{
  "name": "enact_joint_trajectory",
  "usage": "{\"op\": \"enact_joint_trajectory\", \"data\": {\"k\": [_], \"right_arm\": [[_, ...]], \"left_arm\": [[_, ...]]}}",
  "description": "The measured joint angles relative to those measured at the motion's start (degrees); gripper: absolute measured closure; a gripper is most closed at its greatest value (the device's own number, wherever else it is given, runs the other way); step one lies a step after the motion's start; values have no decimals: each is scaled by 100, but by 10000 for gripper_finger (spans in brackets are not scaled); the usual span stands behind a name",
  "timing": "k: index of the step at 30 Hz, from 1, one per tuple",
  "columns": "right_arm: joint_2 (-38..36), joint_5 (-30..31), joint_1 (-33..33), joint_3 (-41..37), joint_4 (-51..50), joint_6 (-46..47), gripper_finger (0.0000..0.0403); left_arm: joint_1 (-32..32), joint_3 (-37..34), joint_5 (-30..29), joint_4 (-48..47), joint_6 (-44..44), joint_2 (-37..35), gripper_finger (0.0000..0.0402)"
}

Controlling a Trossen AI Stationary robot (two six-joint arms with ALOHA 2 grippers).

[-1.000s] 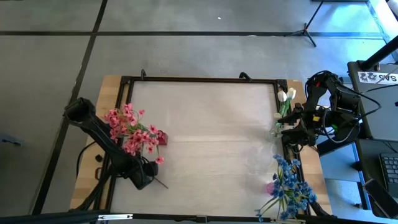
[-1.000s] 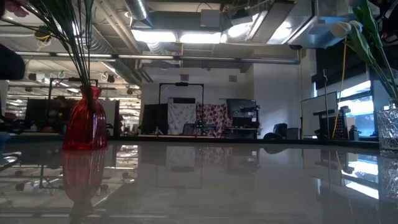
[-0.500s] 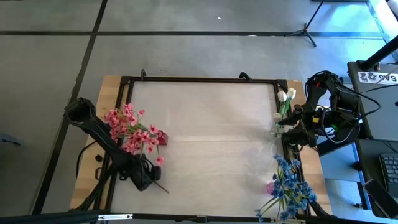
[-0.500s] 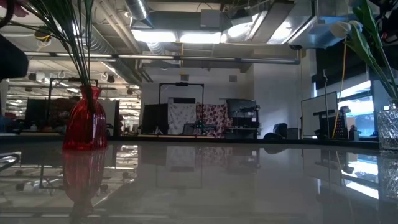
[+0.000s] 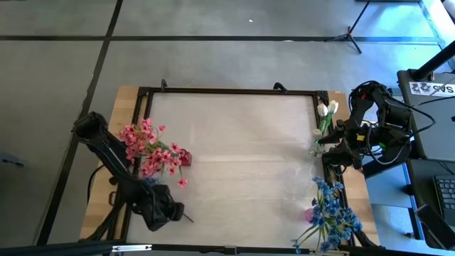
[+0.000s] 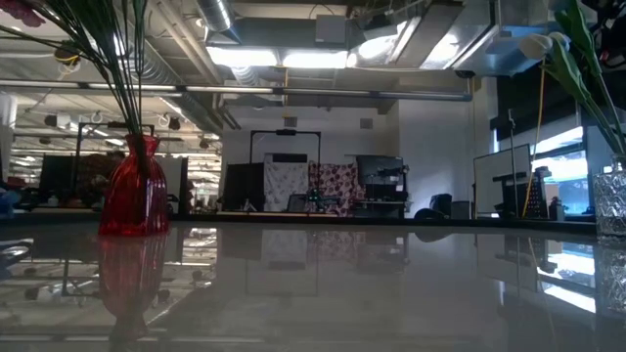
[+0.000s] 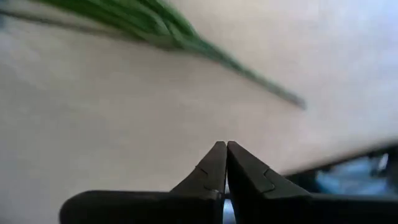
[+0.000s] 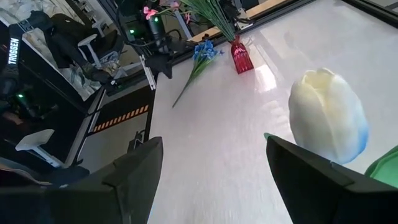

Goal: Sort flowers into vase by color
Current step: Put the blue flowers into the violet vase

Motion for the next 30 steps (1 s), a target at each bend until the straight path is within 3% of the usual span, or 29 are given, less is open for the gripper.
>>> {"op": "enact_joint_trajectory", "data": {"k": [5, 12, 16, 21, 30], "right_arm": [[0, 4, 0, 0, -42, 0, 116], [0, 51, 0, 0, -193, 0, 116], [0, 61, 1, 0, -200, 0, 116], [0, 54, 0, 0, -195, 0, 116], [0, -152, 1, 0, -132, 0, 116]], "left_arm": [[-28, -2, -561, -577, -841, 1, 347], [601, -14, 247, -1063, -986, 1, 224], [875, -240, 528, -1034, -1061, 1, 175], [1149, -637, 843, -782, -1164, 1, 147], [1367, -1078, 922, 61, -920, -8, 148]]}}
